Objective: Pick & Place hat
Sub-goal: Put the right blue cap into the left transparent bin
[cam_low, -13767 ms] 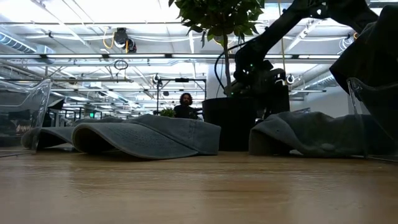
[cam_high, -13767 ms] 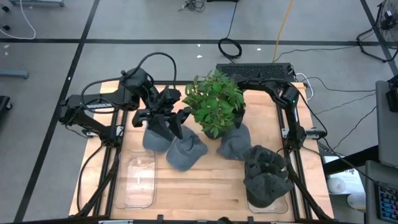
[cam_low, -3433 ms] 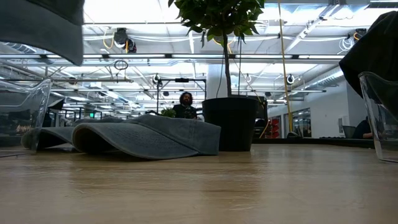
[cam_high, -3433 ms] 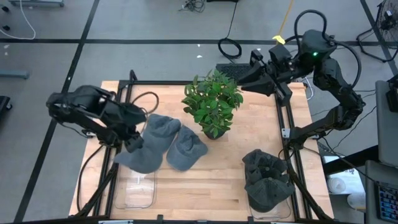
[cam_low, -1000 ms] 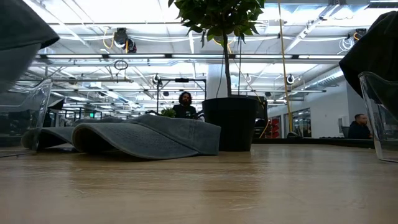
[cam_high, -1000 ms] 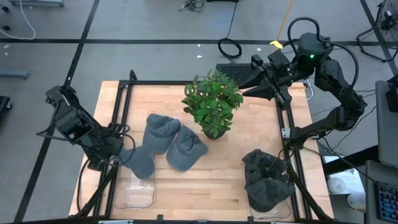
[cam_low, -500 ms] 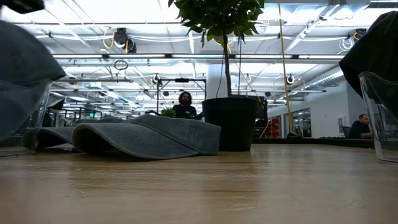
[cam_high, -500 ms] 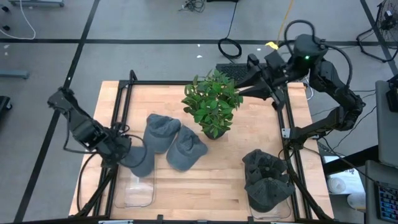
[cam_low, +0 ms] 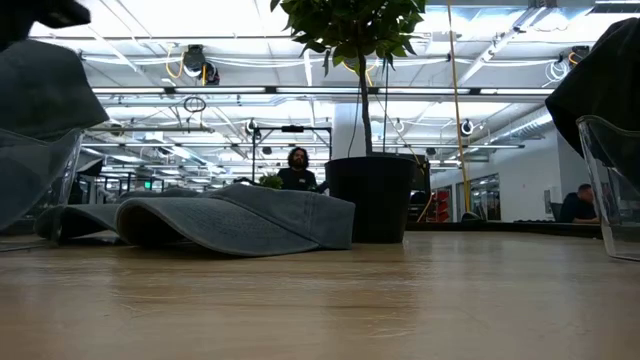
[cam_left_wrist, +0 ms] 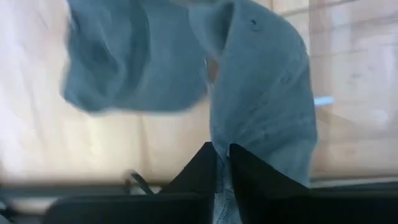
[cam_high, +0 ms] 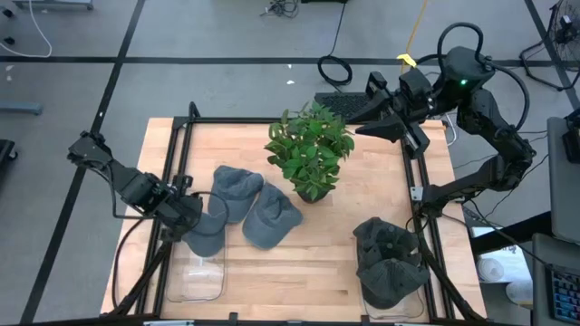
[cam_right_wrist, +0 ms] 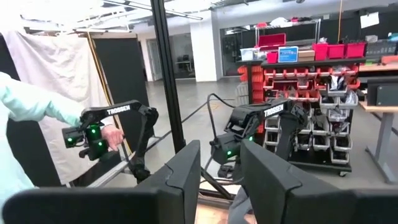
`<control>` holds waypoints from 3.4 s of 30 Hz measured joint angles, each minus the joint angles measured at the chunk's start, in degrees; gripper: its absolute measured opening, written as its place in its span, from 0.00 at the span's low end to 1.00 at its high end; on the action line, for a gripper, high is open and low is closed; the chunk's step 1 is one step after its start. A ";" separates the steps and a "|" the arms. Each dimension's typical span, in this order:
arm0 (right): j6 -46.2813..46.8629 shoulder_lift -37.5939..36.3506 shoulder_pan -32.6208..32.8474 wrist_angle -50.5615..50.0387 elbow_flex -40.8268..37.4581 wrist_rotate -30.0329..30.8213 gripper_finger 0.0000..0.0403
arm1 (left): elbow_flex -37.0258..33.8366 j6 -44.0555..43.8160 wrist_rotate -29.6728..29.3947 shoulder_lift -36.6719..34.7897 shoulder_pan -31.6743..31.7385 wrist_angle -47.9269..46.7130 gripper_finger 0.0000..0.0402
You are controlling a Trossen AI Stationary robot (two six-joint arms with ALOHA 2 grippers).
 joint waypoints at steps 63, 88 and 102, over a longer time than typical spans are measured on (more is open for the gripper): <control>20.43 -2.26 10.91 12.84 0.07 -1.38 0.80 | 22.22 19.34 -10.18 20.19 4.60 42.09 0.88; 21.53 -2.23 10.91 14.52 0.04 -0.16 0.80 | 22.21 16.47 -10.90 42.16 3.36 26.25 0.88; 21.09 -2.22 10.91 14.52 0.04 -0.22 0.80 | 22.23 10.86 -11.43 51.78 2.84 23.71 0.88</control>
